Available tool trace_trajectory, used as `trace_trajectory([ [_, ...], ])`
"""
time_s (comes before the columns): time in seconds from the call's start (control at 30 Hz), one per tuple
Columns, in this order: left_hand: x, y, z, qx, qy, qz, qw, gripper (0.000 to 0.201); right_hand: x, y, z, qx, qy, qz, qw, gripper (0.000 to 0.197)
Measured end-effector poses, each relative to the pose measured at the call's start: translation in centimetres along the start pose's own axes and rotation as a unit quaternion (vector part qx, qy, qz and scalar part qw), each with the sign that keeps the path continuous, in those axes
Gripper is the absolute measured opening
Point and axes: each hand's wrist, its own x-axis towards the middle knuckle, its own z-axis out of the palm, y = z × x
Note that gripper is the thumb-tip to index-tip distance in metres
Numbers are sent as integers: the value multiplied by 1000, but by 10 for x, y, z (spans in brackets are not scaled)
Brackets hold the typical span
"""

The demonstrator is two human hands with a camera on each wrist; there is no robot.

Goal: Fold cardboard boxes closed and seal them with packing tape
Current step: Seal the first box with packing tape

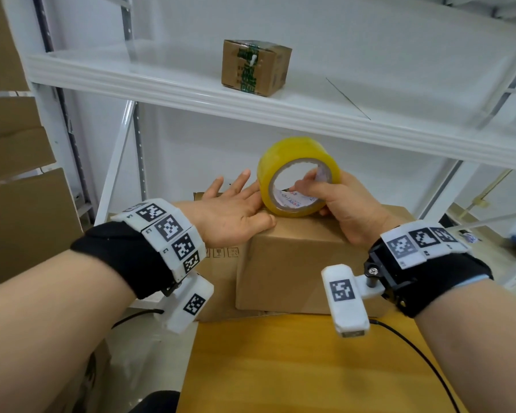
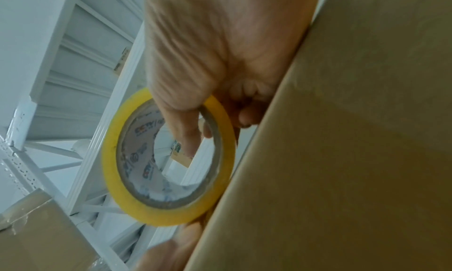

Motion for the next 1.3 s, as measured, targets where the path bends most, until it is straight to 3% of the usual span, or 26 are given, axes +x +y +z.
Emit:
trace_trajectory([
  [0.1, 0, 0, -3, 18, -4, 2, 1000, 66, 0, 1, -8, 5, -71, -6, 997, 29],
  [0.17, 0, -1, -3, 25, -4, 6, 1000, 64, 0, 2, -10, 7, -78, -7, 997, 30],
  [0.43, 2, -3, -1, -2, -9, 0, 1000, 65, 8, 11, -5, -39, 33, -26, 998, 21],
  [0.63, -1, -2, -3, -19, -27, -5, 999, 76, 8, 16, -10, -1, 127, -22, 992, 24],
  [0.9, 5, 16, -14, 79, -35, -33, 996, 64, 7, 16, -7, -13, 153, -24, 988, 20],
  [0.97, 5, 20, -13, 84, -33, -29, 995, 70, 6, 16, -7, -14, 150, -25, 988, 14],
  [1.1, 2, 24, -12, 90, -37, -30, 995, 113, 7, 16, -5, -16, 153, -30, 988, 13],
  [1.3, 10, 28, -11, 170, 0, -13, 985, 127, 9, 15, -4, -18, 152, -32, 988, 11],
])
